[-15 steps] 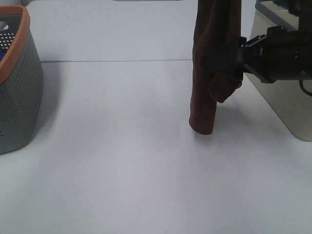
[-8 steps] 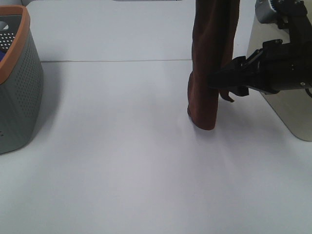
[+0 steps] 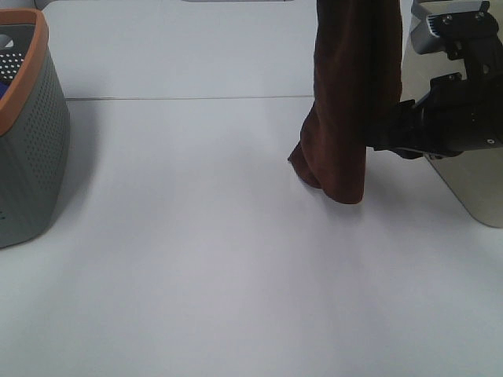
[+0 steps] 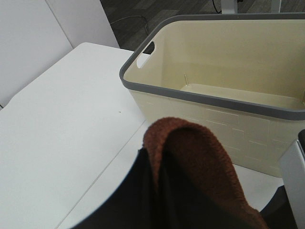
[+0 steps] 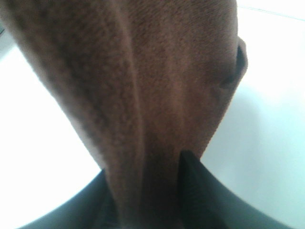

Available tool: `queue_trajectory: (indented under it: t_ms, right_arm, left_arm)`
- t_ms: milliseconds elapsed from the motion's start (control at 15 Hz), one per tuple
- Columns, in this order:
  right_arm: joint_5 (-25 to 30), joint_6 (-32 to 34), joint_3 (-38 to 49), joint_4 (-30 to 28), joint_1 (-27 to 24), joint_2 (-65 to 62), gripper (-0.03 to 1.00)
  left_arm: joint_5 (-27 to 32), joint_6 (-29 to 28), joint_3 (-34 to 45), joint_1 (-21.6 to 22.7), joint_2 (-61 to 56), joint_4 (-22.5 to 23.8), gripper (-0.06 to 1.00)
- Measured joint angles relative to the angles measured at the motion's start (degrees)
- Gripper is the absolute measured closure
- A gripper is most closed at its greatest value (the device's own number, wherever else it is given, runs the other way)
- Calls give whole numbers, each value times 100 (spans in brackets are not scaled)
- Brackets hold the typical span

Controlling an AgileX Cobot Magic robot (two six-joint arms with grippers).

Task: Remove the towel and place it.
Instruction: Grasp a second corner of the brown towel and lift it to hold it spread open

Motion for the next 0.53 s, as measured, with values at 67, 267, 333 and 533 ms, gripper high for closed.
queue_trajectory:
  t_ms: [67,267,333,533]
  right_arm:
    - [-40,0,0,-63,0,0,73]
    - [-57,97,0,-418,0,0,78]
    - [-57,132,0,-561,0,0,79]
    - [-57,252,0,-934,0,0,97]
  left_arm:
    - [0,0,0,0,0,29,93]
    - [155,0,0,0,0,206,93]
    - [195,0,0,0,0,252,93]
    - [430,63,0,0,0,327,93]
